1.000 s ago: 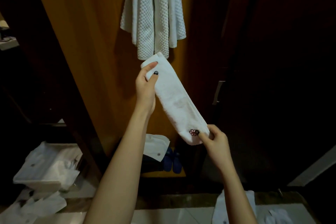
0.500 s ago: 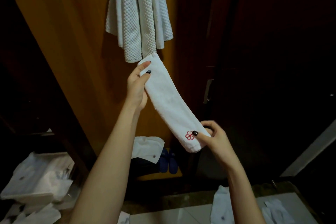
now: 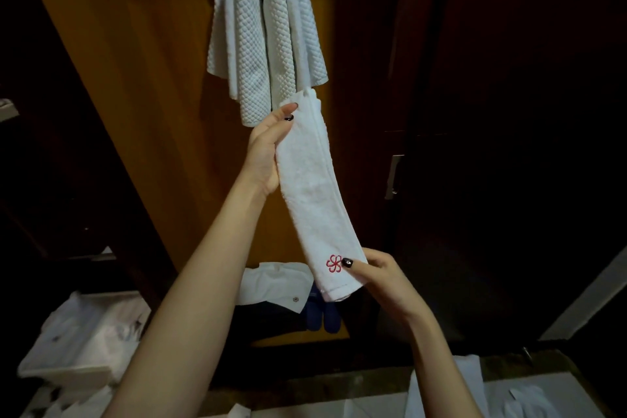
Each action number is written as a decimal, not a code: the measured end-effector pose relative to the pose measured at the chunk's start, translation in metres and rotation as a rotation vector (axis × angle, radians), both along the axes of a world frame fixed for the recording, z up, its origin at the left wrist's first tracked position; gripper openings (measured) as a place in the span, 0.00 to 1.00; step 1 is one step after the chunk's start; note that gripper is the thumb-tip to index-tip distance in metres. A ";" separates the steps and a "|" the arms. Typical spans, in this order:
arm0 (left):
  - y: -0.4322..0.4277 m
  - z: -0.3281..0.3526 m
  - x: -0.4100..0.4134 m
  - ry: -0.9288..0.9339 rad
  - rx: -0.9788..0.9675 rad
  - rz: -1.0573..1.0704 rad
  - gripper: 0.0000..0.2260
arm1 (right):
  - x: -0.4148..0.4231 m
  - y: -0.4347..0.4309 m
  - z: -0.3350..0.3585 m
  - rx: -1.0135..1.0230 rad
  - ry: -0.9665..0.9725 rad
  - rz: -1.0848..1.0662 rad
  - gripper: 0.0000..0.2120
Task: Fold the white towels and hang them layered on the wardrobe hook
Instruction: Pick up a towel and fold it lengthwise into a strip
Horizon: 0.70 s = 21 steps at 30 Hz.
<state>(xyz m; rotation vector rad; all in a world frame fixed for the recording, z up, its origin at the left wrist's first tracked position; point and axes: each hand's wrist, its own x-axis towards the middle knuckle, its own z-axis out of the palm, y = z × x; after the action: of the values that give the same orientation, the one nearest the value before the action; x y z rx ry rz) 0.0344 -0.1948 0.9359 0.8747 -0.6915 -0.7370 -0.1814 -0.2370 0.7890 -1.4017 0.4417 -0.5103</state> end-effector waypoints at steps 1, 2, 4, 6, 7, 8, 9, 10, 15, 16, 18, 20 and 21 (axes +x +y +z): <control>0.001 -0.002 0.003 0.010 -0.009 0.020 0.08 | -0.001 -0.001 0.000 -0.011 0.003 -0.023 0.14; 0.002 -0.003 0.007 0.017 -0.017 0.040 0.08 | -0.002 -0.003 0.001 -0.023 0.005 -0.051 0.16; 0.002 -0.008 0.012 0.024 -0.029 0.078 0.09 | -0.005 -0.008 0.002 -0.068 0.012 -0.113 0.18; 0.002 -0.014 0.017 0.041 -0.048 0.105 0.09 | -0.008 -0.011 0.003 -0.121 0.018 -0.177 0.14; 0.002 -0.018 0.020 0.060 -0.063 0.114 0.09 | -0.009 -0.013 0.003 -0.137 0.016 -0.210 0.13; 0.002 -0.021 0.023 0.079 -0.079 0.122 0.10 | -0.010 -0.014 0.003 -0.149 0.008 -0.243 0.12; 0.001 -0.025 0.026 0.096 -0.091 0.128 0.10 | -0.010 -0.015 0.003 -0.153 0.004 -0.277 0.11; 0.000 -0.028 0.028 0.108 -0.096 0.132 0.11 | -0.011 -0.015 0.002 -0.147 -0.001 -0.310 0.10; -0.006 -0.044 0.030 0.132 -0.043 0.214 0.14 | -0.012 -0.021 0.000 0.118 -0.049 -0.398 0.14; -0.007 -0.047 0.030 0.129 -0.025 0.237 0.14 | -0.013 -0.023 0.002 0.185 -0.046 -0.361 0.15; -0.008 -0.051 0.032 0.109 0.011 0.278 0.15 | -0.013 -0.027 0.006 0.246 -0.023 -0.309 0.14; -0.007 -0.055 0.036 0.106 0.015 0.303 0.16 | -0.011 -0.029 0.010 0.249 -0.016 -0.328 0.11; -0.006 -0.056 0.038 0.105 0.006 0.309 0.16 | -0.009 -0.029 0.012 0.230 -0.014 -0.350 0.09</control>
<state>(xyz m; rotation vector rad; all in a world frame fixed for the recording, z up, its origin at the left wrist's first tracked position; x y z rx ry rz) 0.0725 -0.2010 0.8800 0.9166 -0.4480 -0.5039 -0.1904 -0.2660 0.8012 -1.1029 0.7172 -0.7278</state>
